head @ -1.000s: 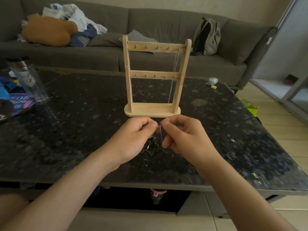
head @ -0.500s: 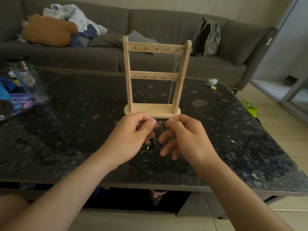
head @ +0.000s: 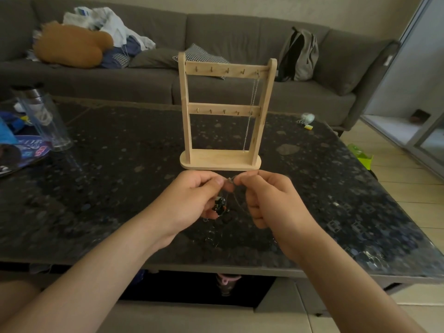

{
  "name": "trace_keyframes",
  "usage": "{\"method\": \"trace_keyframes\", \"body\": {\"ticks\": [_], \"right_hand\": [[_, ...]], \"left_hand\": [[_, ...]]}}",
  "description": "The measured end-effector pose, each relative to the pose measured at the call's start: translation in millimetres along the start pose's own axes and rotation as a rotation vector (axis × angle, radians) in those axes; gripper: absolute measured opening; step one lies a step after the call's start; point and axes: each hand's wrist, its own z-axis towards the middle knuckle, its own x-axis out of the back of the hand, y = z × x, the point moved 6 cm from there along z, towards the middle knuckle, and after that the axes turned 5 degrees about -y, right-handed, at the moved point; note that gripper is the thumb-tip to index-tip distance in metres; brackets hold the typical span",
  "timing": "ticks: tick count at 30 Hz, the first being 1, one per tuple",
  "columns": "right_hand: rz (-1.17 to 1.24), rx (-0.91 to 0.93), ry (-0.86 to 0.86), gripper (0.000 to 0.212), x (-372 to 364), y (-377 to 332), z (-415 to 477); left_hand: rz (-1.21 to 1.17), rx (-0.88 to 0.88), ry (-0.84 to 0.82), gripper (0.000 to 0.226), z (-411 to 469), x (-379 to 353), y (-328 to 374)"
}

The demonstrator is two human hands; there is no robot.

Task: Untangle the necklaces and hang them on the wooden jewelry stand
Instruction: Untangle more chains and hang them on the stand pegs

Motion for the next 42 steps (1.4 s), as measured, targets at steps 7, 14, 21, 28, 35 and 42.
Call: {"method": "trace_keyframes", "body": {"ticks": [7, 14, 21, 28, 35, 42], "right_hand": [[0.032, -0.020, -0.023, 0.026, -1, 0, -1], [0.087, -0.070, -0.128, 0.025, -6, 1, -2], [0.173, -0.083, -0.170, 0.028, -9, 4, -2], [0.205, -0.080, -0.252, 0.027, -16, 6, -6], [0.133, -0.063, -0.206, 0.023, -14, 5, -7], [0.138, 0.114, 0.039, 0.013, 1, 1, -5]], "left_hand": [[-0.062, -0.001, 0.012, 0.023, 0, -4, 0], [0.078, -0.130, 0.171, 0.015, -3, 5, 6], [-0.075, -0.101, 0.157, 0.017, -5, 6, 8], [-0.203, -0.037, 0.023, 0.024, -3, 1, 3], [-0.145, -0.033, -0.043, 0.026, -2, 2, 2], [0.082, -0.101, 0.051, 0.027, -1, 5, 3]]}}
